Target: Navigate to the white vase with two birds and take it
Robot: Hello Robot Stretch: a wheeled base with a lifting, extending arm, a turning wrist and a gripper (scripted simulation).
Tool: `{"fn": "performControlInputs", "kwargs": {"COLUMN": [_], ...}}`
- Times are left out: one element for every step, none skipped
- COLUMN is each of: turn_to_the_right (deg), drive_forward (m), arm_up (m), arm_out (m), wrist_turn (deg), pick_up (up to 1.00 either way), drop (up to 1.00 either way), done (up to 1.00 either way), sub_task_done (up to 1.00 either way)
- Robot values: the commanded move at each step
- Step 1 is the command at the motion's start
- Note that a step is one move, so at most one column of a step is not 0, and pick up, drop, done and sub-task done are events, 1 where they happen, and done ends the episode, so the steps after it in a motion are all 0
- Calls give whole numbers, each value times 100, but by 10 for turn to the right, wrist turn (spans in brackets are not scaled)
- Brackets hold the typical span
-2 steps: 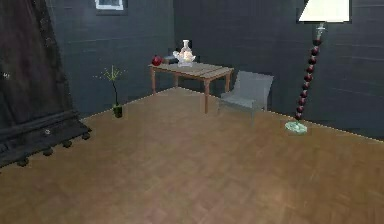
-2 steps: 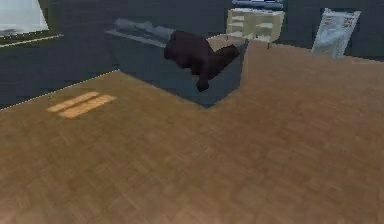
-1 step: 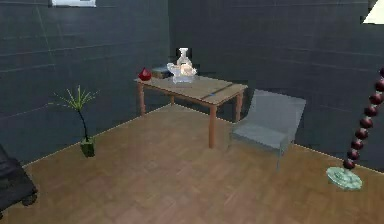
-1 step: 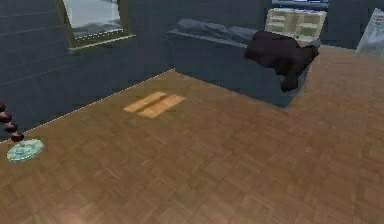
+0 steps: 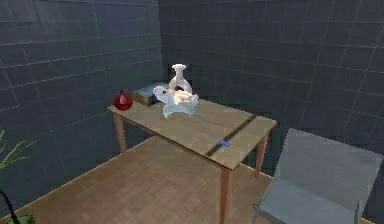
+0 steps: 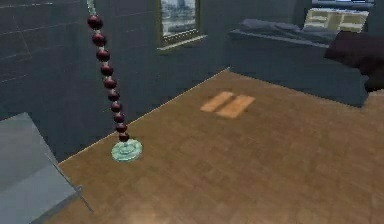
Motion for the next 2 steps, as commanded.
{"fn": "performControlInputs", "kwargs": {"turn_to_the_right": [0,-450], "drive_forward": [55,0], "arm_up": [0,0], "arm_out": [0,0], "wrist_turn": [0,0], "pick_up": [0,0], "drop": [0,0], "done": [0,0], "sub_task_done": [0,0]}}
